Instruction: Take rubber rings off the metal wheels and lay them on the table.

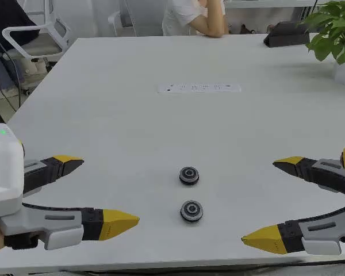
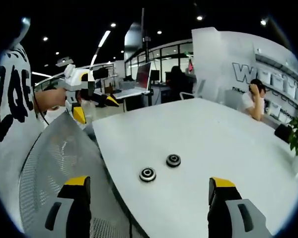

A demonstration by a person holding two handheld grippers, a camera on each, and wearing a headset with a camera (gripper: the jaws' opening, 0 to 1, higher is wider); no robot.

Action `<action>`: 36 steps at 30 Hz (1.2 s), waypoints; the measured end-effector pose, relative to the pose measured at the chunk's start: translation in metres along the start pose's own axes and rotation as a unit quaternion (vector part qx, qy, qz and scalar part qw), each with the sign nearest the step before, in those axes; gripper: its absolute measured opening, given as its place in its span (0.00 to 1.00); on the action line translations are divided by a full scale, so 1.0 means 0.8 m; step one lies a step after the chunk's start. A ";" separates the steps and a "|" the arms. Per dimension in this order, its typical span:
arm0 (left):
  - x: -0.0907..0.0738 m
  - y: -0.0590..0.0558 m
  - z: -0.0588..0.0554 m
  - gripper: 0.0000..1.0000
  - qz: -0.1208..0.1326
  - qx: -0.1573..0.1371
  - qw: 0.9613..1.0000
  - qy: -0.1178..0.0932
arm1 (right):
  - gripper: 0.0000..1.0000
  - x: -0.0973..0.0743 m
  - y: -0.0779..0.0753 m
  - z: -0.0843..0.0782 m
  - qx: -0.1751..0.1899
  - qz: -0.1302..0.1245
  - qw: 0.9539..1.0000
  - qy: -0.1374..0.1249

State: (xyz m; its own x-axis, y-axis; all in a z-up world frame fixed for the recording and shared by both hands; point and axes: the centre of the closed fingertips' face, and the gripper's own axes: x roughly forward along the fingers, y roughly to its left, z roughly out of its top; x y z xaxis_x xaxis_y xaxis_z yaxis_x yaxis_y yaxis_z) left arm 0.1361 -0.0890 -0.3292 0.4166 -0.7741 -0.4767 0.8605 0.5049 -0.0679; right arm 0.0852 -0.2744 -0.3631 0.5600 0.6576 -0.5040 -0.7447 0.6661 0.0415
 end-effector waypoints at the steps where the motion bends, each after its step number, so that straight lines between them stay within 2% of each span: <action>1: 0.000 0.000 0.000 0.89 0.000 0.000 1.000 0.001 | 0.98 0.000 0.000 0.000 0.002 0.001 1.000 -0.002; 14: 0.001 -0.001 -0.003 0.89 0.000 0.001 1.000 0.004 | 0.97 0.001 -0.001 0.003 -0.002 0.004 1.000 -0.009; 21: -0.002 0.000 -0.003 0.89 0.004 0.001 1.000 0.002 | 0.99 0.002 0.001 0.002 0.010 0.009 1.000 -0.006; 36: -0.002 -0.005 -0.007 0.90 -0.004 0.003 1.000 0.007 | 0.99 -0.002 -0.001 0.002 0.008 0.000 1.000 -0.008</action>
State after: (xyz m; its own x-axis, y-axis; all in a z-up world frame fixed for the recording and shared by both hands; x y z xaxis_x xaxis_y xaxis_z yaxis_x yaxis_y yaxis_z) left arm 0.1307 -0.0880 -0.3330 0.4060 -0.7727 -0.4879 0.8651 0.4970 -0.0672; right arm 0.0855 -0.2757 -0.3608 0.5658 0.6624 -0.4910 -0.7389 0.6716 0.0547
